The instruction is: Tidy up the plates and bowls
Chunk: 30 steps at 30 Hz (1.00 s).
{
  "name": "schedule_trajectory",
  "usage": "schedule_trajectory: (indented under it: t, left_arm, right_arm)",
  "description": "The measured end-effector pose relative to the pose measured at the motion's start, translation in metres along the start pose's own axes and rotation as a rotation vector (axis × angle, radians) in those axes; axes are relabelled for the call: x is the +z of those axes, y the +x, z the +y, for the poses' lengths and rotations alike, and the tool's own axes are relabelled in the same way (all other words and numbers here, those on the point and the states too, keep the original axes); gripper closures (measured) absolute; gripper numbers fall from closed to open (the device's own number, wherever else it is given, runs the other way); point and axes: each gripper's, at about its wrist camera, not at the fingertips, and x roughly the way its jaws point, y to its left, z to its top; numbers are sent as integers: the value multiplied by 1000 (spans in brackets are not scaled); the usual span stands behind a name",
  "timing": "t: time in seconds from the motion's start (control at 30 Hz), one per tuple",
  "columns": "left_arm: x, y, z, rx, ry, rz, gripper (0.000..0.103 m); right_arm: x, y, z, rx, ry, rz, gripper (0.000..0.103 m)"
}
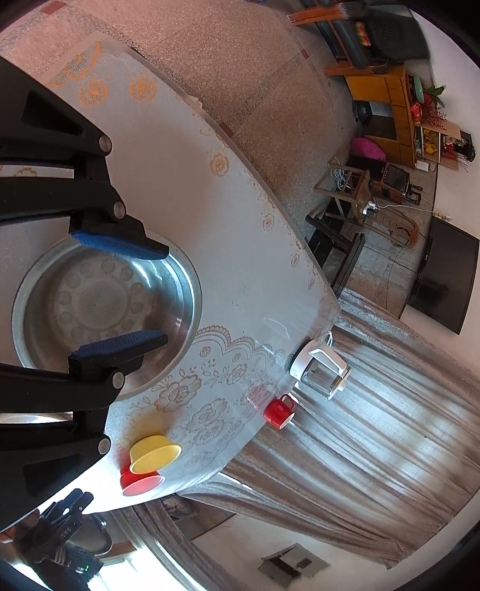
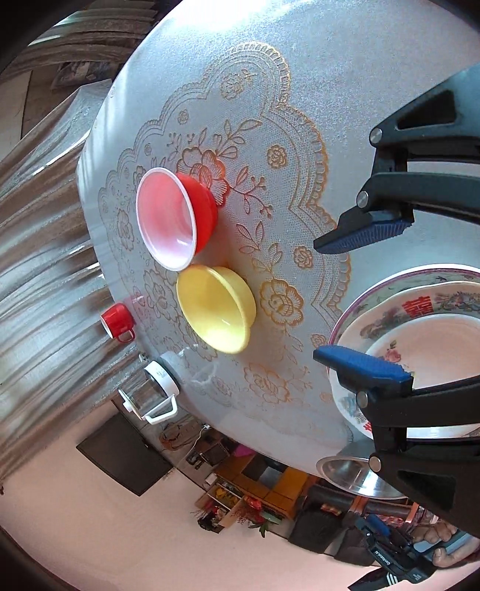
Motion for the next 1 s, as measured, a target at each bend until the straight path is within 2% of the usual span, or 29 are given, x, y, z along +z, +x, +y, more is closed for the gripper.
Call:
schedule_trajectory:
  t: [0.3, 0.47, 0.7, 1.0]
  left_arm:
    - [13, 25, -36, -131, -43, 95, 63]
    - [19, 37, -64, -187, -46, 141, 58]
    - [20, 50, -84, -181, -35, 149, 58]
    - [21, 70, -104, -192, 6, 206, 60]
  right_arm:
    - [14, 37, -7, 40, 52, 92, 51]
    - [29, 53, -9, 55, 72, 125, 51]
    - [47, 64, -18, 40, 104, 118, 51]
    - [65, 69, -31, 58, 146, 91, 51]
